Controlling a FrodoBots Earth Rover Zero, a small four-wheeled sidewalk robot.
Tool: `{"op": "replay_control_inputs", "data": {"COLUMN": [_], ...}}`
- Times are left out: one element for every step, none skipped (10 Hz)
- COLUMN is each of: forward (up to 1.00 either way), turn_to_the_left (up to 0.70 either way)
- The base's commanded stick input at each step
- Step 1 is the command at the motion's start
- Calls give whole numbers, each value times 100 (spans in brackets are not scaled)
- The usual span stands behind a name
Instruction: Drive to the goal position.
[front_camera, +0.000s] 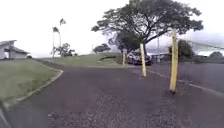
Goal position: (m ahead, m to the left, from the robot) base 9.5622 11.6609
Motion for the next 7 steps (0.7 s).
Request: {"op": "replay_control_inputs", "data": {"forward": [85, 85, 85, 85, 85, 85, 85], "turn_to_the_left": [0, 0, 0, 0, 0, 0, 0]}}
